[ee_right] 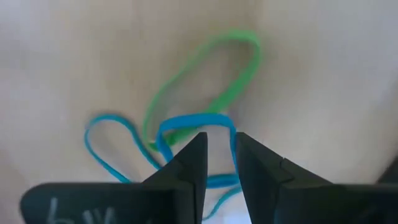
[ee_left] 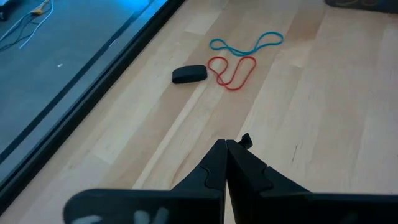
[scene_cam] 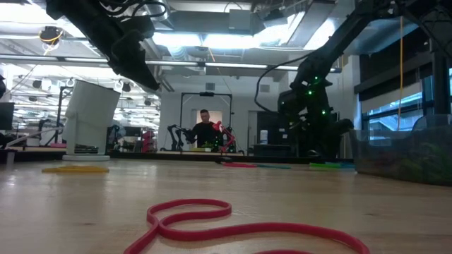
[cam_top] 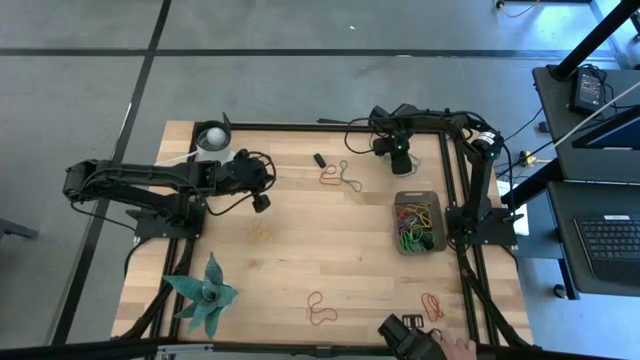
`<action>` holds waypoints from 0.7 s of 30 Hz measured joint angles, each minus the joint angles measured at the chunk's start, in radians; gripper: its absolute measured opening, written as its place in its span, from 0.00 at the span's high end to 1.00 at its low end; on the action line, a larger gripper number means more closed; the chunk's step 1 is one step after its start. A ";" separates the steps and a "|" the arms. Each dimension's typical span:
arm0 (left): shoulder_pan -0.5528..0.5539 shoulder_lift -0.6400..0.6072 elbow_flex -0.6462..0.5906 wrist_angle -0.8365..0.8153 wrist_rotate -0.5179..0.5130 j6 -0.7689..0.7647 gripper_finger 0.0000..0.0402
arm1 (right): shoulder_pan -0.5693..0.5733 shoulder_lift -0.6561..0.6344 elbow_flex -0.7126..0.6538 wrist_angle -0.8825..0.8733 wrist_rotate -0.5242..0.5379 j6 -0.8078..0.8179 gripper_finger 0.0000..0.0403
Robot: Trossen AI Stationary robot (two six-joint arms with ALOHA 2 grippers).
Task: Pick and place rubber bands into bin
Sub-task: Put the blue rubber band into the black bin
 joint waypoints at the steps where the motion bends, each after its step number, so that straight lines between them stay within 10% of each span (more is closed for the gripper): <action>1: 0.000 0.000 0.000 0.000 0.000 0.000 1.00 | 0.000 0.000 0.000 0.002 -0.003 -0.008 0.79; 21: 0.000 0.000 0.000 -0.001 0.008 0.001 1.00 | 0.004 -0.011 -0.088 0.078 0.011 0.007 0.92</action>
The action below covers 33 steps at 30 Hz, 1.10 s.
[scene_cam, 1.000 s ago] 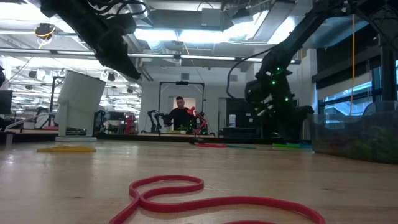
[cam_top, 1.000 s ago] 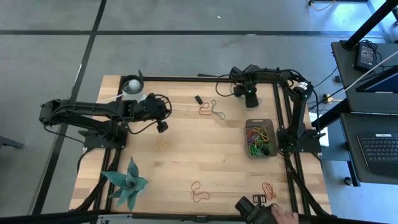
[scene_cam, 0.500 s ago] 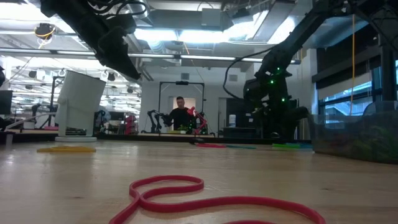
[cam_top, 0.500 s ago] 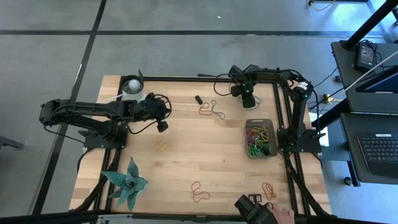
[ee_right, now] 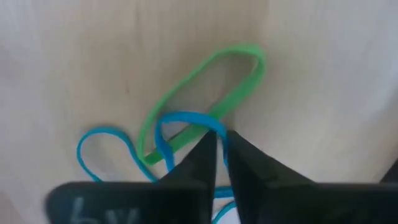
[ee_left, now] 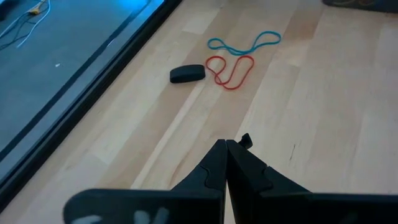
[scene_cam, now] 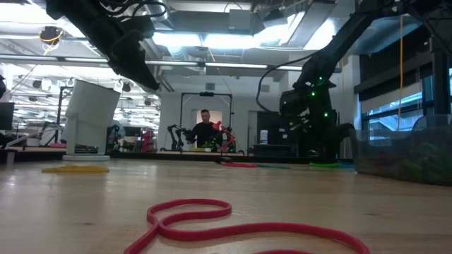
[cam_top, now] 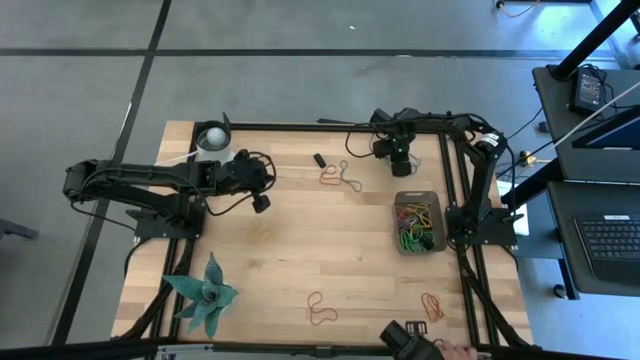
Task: Pick and place rubber bands into bin
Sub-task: Put the blue rubber band into the black bin
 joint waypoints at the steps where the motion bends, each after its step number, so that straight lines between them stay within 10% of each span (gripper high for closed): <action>1: 0.000 0.000 0.000 0.000 -0.001 0.008 1.00 | 0.002 0.001 0.001 -0.008 0.003 0.023 0.96; 17: 0.000 0.000 0.000 0.012 0.009 0.043 1.00 | 0.004 -0.037 0.312 -0.426 0.032 0.289 1.00; 33: 0.000 0.000 0.000 0.015 0.028 0.109 1.00 | 0.206 -0.565 0.312 -0.514 -0.142 0.869 1.00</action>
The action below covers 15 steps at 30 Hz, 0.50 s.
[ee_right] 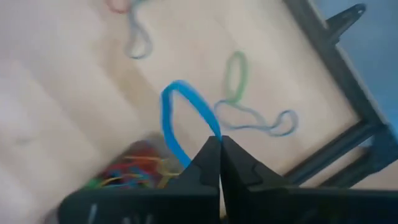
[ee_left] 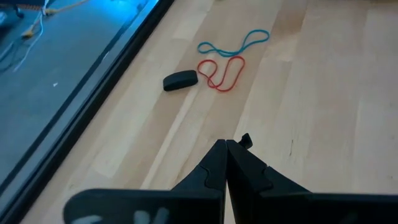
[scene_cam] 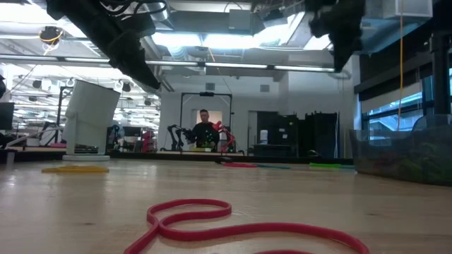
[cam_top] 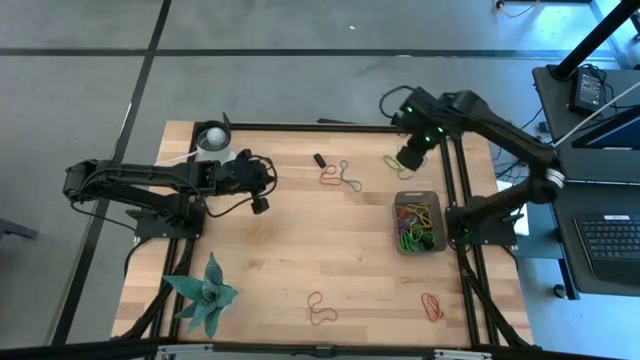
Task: Pick and place rubber bands into bin
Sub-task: Put the blue rubber band into the black bin
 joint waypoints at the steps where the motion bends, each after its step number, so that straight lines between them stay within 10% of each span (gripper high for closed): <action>1: 0.000 0.000 0.000 0.000 0.000 0.012 1.00 | 0.029 -0.023 0.000 -0.016 -0.001 0.046 1.00; 15: 0.000 0.000 0.000 0.128 0.001 0.048 1.00 | 0.382 -0.242 -0.283 -0.002 -0.002 0.480 1.00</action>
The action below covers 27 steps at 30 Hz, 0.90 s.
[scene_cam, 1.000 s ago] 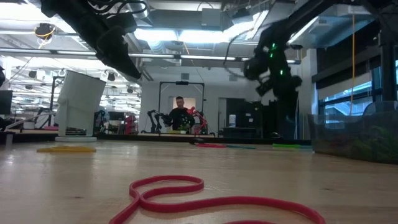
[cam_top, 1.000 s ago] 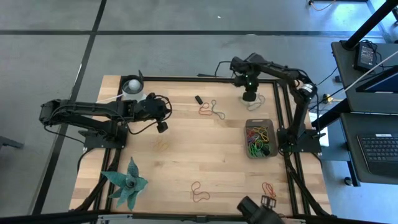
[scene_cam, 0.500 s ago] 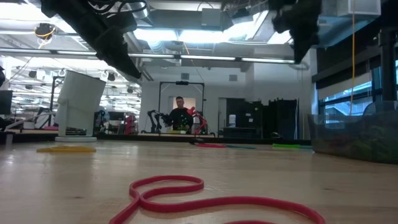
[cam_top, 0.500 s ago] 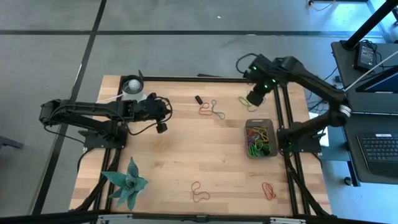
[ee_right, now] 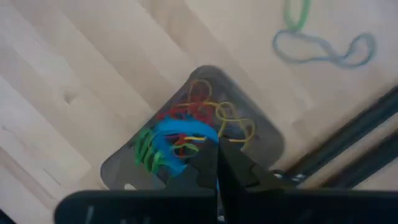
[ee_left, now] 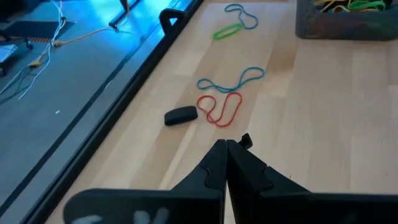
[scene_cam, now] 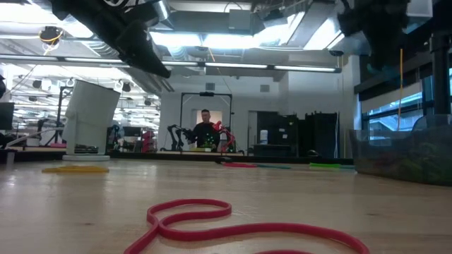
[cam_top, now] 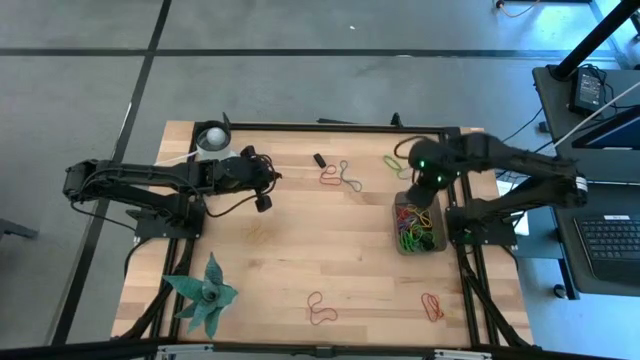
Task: Pick and place rubber bands into bin
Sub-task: Put the blue rubber band into the black bin, then put the yellow rubber band into the black bin
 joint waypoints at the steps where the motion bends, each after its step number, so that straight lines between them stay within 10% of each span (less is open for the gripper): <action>1: 0.000 0.000 0.000 0.001 0.000 0.000 1.00 | 0.020 -0.016 -0.045 0.034 -0.008 0.029 1.00; 14: 0.000 0.000 0.000 0.024 -0.001 0.069 1.00 | 0.159 -0.067 -0.488 0.369 -0.037 0.299 0.98; 27: 0.000 0.000 0.000 0.029 0.000 0.068 1.00 | 0.159 -0.084 -0.513 0.359 -0.035 0.370 0.73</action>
